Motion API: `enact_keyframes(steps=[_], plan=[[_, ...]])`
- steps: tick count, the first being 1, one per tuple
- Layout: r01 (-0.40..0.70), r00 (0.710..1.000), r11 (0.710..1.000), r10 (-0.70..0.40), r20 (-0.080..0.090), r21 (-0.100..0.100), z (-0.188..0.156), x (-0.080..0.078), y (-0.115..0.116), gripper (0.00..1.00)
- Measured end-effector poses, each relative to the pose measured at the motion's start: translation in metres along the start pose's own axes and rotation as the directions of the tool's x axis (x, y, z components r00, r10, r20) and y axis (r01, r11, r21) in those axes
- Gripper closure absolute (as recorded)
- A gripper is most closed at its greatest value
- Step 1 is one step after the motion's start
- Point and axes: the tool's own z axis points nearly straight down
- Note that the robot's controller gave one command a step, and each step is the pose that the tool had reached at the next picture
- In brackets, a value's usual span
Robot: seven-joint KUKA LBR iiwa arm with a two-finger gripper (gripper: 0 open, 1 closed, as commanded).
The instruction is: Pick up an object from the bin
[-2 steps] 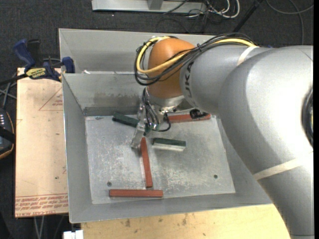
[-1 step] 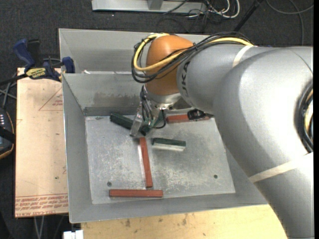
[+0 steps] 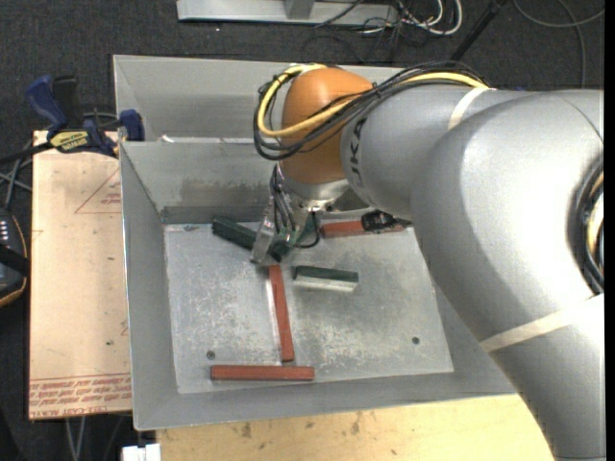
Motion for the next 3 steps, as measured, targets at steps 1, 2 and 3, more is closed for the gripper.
enact_keyframes(steps=[1, 2, 3], plan=[[0.002, 1.000, 1.000, -0.002, -0.001, 0.001, -0.042, -0.001, 0.001, 1.00], [0.003, 1.000, 1.000, -0.003, -0.004, 0.004, -0.013, 0.001, 0.000, 1.00], [0.004, 1.000, 1.000, -0.004, 0.000, 0.000, -0.048, -0.001, 0.002, 1.00]])
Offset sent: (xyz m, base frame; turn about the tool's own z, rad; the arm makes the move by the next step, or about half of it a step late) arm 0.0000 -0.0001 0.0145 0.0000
